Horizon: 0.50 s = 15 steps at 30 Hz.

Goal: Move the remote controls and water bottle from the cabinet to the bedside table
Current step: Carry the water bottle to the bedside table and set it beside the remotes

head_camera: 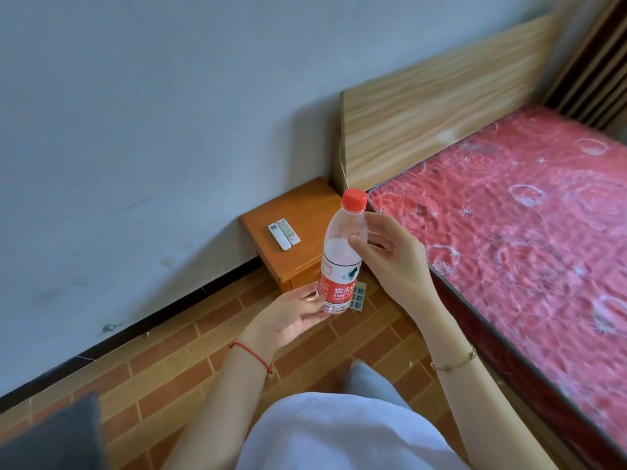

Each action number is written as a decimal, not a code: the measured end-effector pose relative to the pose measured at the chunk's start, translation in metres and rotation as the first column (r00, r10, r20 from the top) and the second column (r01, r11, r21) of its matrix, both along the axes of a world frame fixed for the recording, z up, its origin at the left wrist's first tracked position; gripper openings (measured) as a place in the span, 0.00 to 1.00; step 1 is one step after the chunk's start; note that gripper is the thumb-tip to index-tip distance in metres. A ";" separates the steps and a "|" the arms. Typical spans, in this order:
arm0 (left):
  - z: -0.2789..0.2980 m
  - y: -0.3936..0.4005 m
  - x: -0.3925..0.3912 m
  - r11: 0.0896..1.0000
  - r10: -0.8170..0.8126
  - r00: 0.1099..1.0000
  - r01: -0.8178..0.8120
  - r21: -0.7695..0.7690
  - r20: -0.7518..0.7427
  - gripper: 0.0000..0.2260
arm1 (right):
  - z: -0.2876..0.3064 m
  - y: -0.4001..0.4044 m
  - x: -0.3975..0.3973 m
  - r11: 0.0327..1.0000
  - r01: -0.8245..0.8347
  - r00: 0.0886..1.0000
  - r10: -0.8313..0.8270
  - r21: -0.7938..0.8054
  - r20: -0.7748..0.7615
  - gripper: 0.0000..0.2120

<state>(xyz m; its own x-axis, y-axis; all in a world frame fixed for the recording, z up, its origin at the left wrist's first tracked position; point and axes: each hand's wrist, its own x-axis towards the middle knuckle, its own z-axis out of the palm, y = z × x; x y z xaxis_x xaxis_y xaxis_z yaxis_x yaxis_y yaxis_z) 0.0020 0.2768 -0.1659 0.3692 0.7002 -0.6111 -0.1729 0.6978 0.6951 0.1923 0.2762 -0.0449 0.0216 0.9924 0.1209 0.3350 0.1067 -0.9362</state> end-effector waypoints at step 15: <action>-0.028 0.216 0.042 0.957 0.269 0.963 -0.268 -0.107 -0.009 0.21 | -0.025 0.264 0.022 0.981 -0.177 0.979 0.184 -0.085 0.088 0.19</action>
